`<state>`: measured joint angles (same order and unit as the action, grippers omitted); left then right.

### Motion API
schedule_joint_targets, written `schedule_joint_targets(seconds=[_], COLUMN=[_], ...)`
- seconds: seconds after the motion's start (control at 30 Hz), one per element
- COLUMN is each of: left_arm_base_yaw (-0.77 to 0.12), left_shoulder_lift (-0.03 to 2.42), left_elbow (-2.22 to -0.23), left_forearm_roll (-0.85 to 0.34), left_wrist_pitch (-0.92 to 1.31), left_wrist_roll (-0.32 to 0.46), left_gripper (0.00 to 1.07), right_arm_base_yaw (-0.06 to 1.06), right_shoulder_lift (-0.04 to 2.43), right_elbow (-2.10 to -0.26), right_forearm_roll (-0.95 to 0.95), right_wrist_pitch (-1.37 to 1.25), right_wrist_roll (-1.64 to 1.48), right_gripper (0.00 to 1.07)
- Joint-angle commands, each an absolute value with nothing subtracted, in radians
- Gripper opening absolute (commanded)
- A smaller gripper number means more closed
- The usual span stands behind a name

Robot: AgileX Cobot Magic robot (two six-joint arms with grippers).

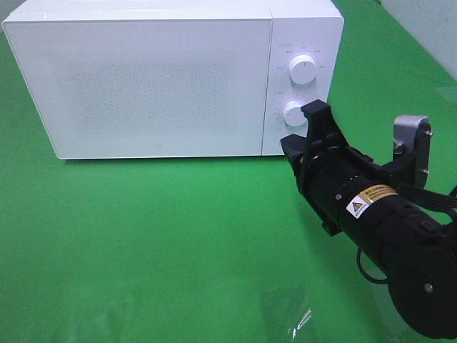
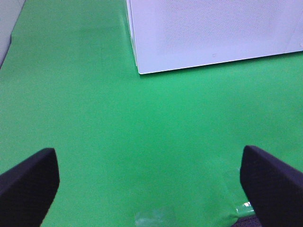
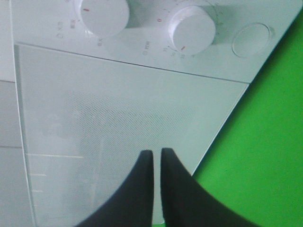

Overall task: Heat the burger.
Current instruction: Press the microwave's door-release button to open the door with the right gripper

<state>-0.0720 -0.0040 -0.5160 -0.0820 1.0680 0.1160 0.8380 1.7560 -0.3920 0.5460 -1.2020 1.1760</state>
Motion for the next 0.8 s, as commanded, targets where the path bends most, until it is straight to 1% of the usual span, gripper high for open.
schedule_joint_targets(seconds=[0.03, 0.2, 0.3, 0.43, 0.67, 0.8], left_arm_base_yaw=[-0.071, -0.071, -0.071, -0.071, -0.071, -0.071], left_shoulder_lift=[-0.023, -0.023, -0.023, -0.023, -0.023, -0.023], left_elbow=[-0.517, -0.517, -0.517, -0.517, -0.517, -0.517], left_forearm_roll=[-0.087, -0.087, -0.087, -0.087, -0.087, -0.087], left_wrist_pitch=[1.07, 1.07, 1.07, 1.07, 1.07, 1.07], left_wrist_roll=[0.11, 0.11, 0.11, 0.11, 0.11, 0.11], left_gripper=[0.96, 0.96, 0.96, 0.96, 0.96, 0.96], right_arm_base_yaw=[0.84, 0.839, 0.839, 0.798, 0.758, 0.716], right_shoulder_lift=[1.757, 1.757, 1.76, 1.807, 1.838, 1.882], right_elbow=[-0.401, -0.401, -0.401, -0.415, -0.434, -0.486], right_forearm_roll=[0.529, 0.549, 0.569, 0.569, 0.564, 0.552], right_wrist_pitch=[-1.151, -1.059, -1.057, -1.04, -1.034, -1.032], right_wrist_roll=[1.39, 1.468, 1.468, 1.483, 1.493, 1.493], right_gripper=[0.03, 0.03, 0.03, 0.03, 0.0, 0.0])
